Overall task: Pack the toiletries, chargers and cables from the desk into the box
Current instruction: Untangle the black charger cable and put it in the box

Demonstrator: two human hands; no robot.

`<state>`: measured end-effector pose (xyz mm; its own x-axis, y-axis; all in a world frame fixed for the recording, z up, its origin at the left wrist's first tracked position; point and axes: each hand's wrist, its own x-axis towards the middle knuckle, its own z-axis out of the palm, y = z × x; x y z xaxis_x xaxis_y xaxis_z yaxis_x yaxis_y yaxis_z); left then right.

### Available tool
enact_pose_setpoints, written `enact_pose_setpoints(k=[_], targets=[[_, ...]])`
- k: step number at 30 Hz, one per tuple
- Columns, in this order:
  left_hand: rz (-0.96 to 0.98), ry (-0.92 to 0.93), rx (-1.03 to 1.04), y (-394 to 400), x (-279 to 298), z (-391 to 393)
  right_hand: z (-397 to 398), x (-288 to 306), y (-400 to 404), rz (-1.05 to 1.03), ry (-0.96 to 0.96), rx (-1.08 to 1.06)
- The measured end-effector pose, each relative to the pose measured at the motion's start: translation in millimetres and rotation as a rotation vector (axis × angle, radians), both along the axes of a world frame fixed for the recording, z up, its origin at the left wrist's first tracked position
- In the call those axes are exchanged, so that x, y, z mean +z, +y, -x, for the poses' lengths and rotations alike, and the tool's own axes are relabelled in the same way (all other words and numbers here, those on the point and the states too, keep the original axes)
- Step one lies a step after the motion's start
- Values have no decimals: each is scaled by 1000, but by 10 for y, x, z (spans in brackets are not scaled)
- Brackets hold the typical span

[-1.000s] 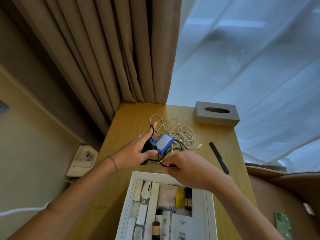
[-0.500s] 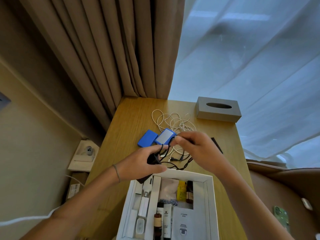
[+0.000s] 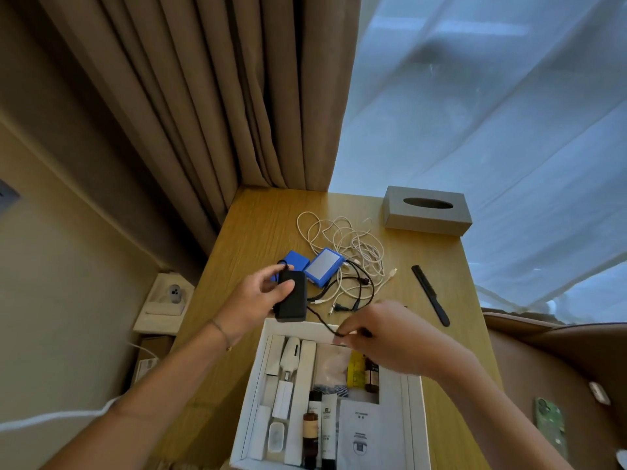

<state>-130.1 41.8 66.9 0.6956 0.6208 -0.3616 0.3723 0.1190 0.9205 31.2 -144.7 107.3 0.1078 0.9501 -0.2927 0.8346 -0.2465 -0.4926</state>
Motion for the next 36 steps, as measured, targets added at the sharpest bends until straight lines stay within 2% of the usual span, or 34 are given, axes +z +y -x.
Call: enact_pose_setpoints(k=[3, 5, 10, 14, 20, 24, 27, 29, 33, 34, 36], targets=[[-291, 154, -274, -104, 5, -32, 121, 147, 97, -80, -109, 92], [-416, 200, -436, -184, 58, -10, 75, 261, 167, -168, -171, 101], [-273, 129, -542, -246, 272, 57, -80, 384, 362, -244, -132, 76], [-280, 44, -678, -287, 422, 78, -71, 279, 451, -236, 6, 20], [-107, -137, -565, -292, 489, 265, -164, -16, 501, -212, 628, -133], [-18, -260, -529, -269, 496, 299, 48, -386, 506, -175, 824, -276], [30, -290, -393, -179, 405, 354, 189, -614, 442, -181, 805, -377], [19, -261, -203, -146, 330, 369, 273, -707, 354, -167, 697, -366], [-307, -100, 75, -18, 208, 270, 369, -773, 191, -77, 268, -174], [-314, -80, 96, 37, 180, 247, 370, -753, 169, -89, 233, -165], [-156, -122, 130, 138, 117, 214, 353, -679, 159, -136, 275, -205]])
